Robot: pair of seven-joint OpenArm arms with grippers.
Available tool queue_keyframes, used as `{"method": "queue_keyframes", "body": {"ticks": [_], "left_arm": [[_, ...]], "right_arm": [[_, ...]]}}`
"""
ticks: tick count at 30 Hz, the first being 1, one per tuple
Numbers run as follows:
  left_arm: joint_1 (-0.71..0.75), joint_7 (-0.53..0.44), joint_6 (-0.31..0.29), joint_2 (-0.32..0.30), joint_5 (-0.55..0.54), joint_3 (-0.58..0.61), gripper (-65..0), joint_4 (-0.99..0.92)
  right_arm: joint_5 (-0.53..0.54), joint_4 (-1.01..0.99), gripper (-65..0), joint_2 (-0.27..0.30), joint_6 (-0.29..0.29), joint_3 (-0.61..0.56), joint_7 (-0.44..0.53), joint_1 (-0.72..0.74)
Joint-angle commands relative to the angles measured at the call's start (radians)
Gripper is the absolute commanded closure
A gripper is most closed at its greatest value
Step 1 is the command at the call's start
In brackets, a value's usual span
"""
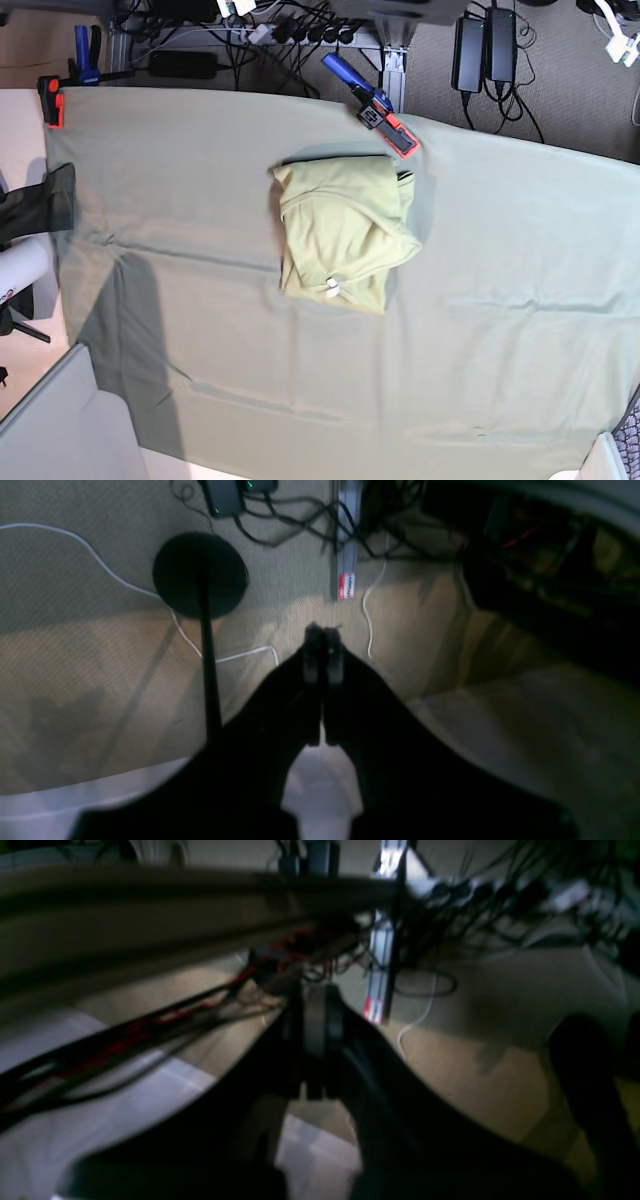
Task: Fold the T-shirt properly
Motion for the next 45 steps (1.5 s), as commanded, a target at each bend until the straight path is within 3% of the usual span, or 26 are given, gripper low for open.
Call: {"method": "queue_keyframes", "body": {"ticks": [1,3,7,25,27,34,38,45], "left_arm": [[0.009,-0.022,-0.009,-0.011,0.021,0.014,0.0,-0.003],[-0.005,-0.055,0.001,-0.011,0.079,0.055,0.0,-0.026],[-0.053,-0.061,0.08,-0.011,0.139,0.11,0.0,-0.085],[-0.194,-0.016,0.103,-0.011,0.258,0.18,0.0,-0.343],[-0.215,-0.016,0.106,-0.011,0.273,0.22,0.0,-0.371],[-0.356,-0.037,0.232,-0.01,0.349,0.429,0.0,-0.549],[-0.473,-0.048,0.288,-0.003,0.38,0.559,0.0,-0.69],[-0.649,-0.123,0.293,0.016,0.394,0.736,0.0,-0.823]], "right_arm": [[-0.003,-0.012,0.0,0.023,0.015,0.004,0.024,-0.008],[-0.027,-0.055,0.0,0.043,0.015,0.004,0.038,0.007],[-0.043,-0.127,0.0,0.069,0.011,0.004,0.038,0.043],[-0.074,-0.41,0.0,0.077,0.008,0.004,0.034,0.182],[-0.092,-0.464,0.0,0.077,0.008,0.004,0.033,0.217],[-0.095,-0.655,0.0,0.076,0.008,0.004,0.029,0.345],[-0.103,-0.769,0.0,0.072,0.0,0.004,-0.024,0.435],[-0.14,-0.943,0.0,0.068,-0.066,-0.004,-0.032,0.581]]}}
